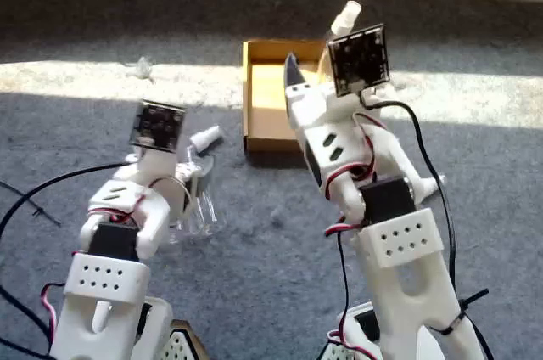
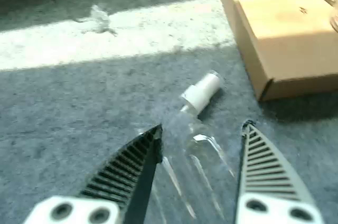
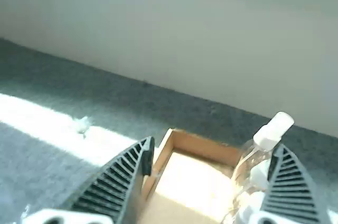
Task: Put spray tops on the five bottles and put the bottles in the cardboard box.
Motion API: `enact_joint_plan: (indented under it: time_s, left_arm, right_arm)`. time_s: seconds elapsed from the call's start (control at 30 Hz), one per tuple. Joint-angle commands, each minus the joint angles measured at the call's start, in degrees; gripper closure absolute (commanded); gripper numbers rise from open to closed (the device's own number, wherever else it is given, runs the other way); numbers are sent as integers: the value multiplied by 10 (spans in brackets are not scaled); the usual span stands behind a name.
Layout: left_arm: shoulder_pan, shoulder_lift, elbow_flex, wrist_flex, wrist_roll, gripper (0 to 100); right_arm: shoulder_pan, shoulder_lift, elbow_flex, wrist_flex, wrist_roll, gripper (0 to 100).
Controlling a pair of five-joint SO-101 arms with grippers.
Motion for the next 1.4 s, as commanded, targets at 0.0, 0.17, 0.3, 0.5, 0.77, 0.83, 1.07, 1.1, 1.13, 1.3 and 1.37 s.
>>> enact_joint_plan:
  time_s: [0.0,0.17,0.3,0.5,0.77,0.83,1.07,1.1,1.13,1.3,1.37]
  left_arm:
    - [-174,9,-93,-9,-4,772]
    - [-271,143,-205,19,-6,769]
    - [-313,291,-321,82,-47,768]
    - [-394,450,-458,104,-117,768]
    - [-473,551,-502,76,-159,768]
    - [-476,559,-502,64,-159,768]
    - [-473,561,-494,62,-159,768]
    - [-472,560,-488,62,-159,768]
    - [-471,558,-484,62,-159,768]
    - [-459,559,-475,62,-159,768]
    - [-459,558,-476,62,-159,768]
  right_arm:
    - [-82,-27,37,61,-4,697]
    - [-199,36,87,65,-14,697]
    - [-234,153,17,66,-91,698]
    - [-257,380,-142,66,-162,698]
    - [-286,571,-257,66,-190,698]
    - [-282,585,-267,66,-190,698]
    - [-268,602,-263,65,-190,698]
    - [-263,605,-263,65,-190,698]
    - [-260,611,-264,64,-190,698]
    - [-240,639,-265,66,-190,709]
    - [-241,640,-263,67,-190,776]
